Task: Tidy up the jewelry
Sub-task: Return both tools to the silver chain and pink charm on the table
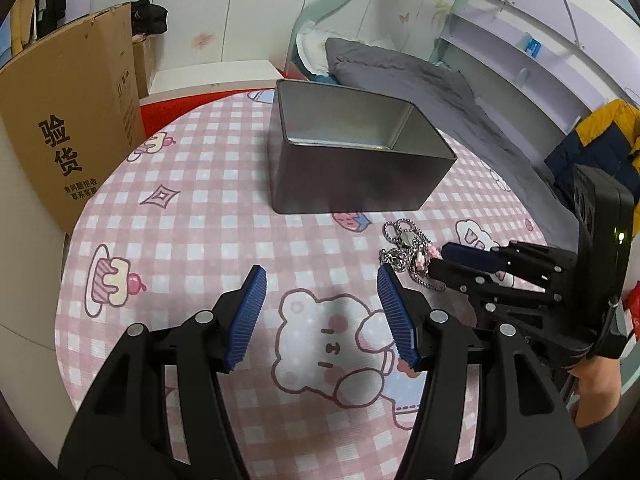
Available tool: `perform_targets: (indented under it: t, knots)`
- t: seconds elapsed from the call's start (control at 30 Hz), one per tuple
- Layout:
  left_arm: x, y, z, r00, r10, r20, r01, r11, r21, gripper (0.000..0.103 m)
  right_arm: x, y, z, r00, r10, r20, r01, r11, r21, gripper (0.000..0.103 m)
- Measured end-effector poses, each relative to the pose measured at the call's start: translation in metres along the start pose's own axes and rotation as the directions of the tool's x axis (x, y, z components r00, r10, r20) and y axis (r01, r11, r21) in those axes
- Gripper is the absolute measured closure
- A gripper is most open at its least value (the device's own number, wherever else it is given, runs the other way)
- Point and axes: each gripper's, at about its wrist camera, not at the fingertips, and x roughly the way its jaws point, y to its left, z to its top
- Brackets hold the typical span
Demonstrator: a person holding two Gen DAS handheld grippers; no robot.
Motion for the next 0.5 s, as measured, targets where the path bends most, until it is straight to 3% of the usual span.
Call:
perform_targets:
  t: [0.17, 0.23, 0.5]
  knots:
    - [0.005, -0.001, -0.001, 1.0, -0.005, -0.01, 0.005, 1.0, 0.006, 0.045, 0.005, 0.002, 0.006, 1.0, 0.006, -0.009, -0.006, 1.0, -0.028, 0.078]
    - [0.006, -0.004, -0.001, 1.0, -0.012, -0.01, 0.012, 1.0, 0.017, 0.045, 0.006, 0.002, 0.006, 1.0, 0.008, -0.011, -0.009, 0.999, -0.036, 0.089]
    - [0.013, -0.035, -0.004, 0.999, -0.04, -0.008, 0.041, 0.994, 0.102, 0.045, -0.014, -0.007, -0.004, 1.0, 0.002, 0.029, -0.002, 1.0, -0.015, 0.089]
